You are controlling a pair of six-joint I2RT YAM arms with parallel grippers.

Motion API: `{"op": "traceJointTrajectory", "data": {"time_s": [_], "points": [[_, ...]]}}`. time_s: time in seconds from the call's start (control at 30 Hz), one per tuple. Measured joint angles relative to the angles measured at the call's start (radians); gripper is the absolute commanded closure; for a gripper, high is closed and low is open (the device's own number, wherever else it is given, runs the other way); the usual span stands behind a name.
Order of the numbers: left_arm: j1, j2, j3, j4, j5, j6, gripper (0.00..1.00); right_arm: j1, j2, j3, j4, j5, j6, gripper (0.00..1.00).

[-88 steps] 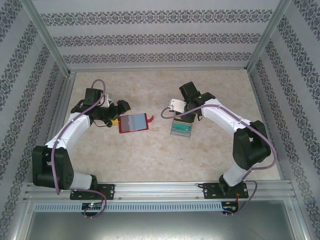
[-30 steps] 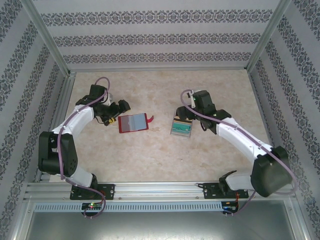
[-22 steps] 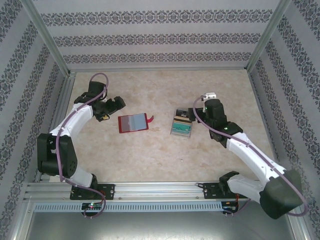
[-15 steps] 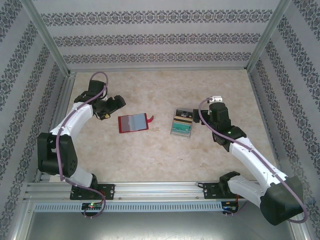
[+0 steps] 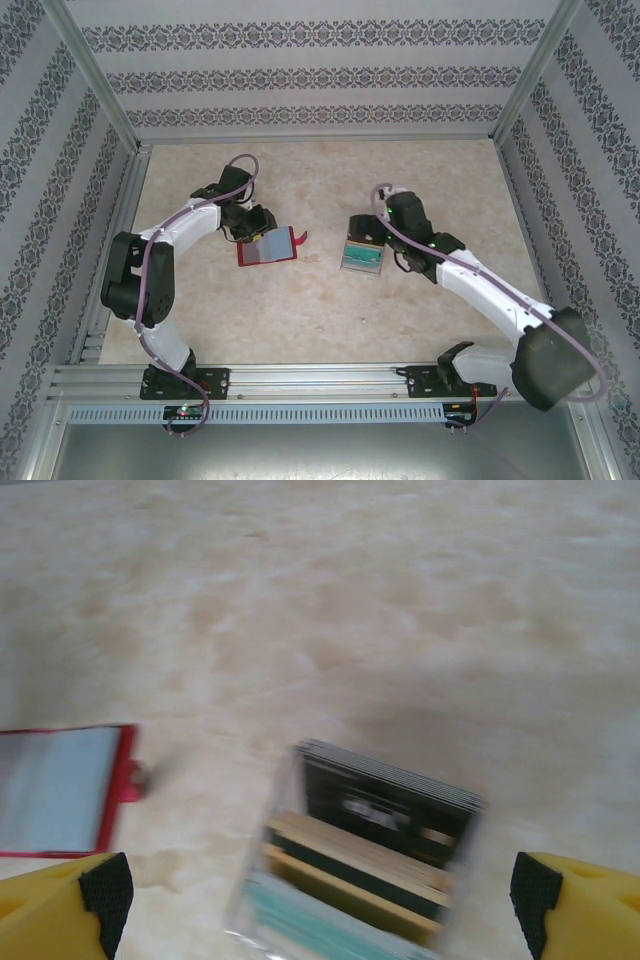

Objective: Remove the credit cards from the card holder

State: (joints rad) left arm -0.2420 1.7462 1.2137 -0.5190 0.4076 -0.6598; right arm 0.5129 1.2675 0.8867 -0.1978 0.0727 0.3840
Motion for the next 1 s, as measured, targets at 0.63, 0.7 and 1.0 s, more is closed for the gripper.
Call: {"op": "traceJointTrajectory", "data": {"time_s": [0.63,0.7,1.0], "points": [[0.170,-0.095,-0.183,0.003,0.000,0.032,0.92,0.200,0.642,0.504,0.015,-0.303,0.259,0.53],[0.179,-0.078,-0.191,0.003,0.005,0.036,0.92,0.220,0.702,0.550,0.000,-0.309,0.275,0.57],[0.191,-0.006,-0.200,0.011,0.034,0.051,0.93,0.235,0.814,0.597,-0.068,-0.302,0.319,0.61]]}}
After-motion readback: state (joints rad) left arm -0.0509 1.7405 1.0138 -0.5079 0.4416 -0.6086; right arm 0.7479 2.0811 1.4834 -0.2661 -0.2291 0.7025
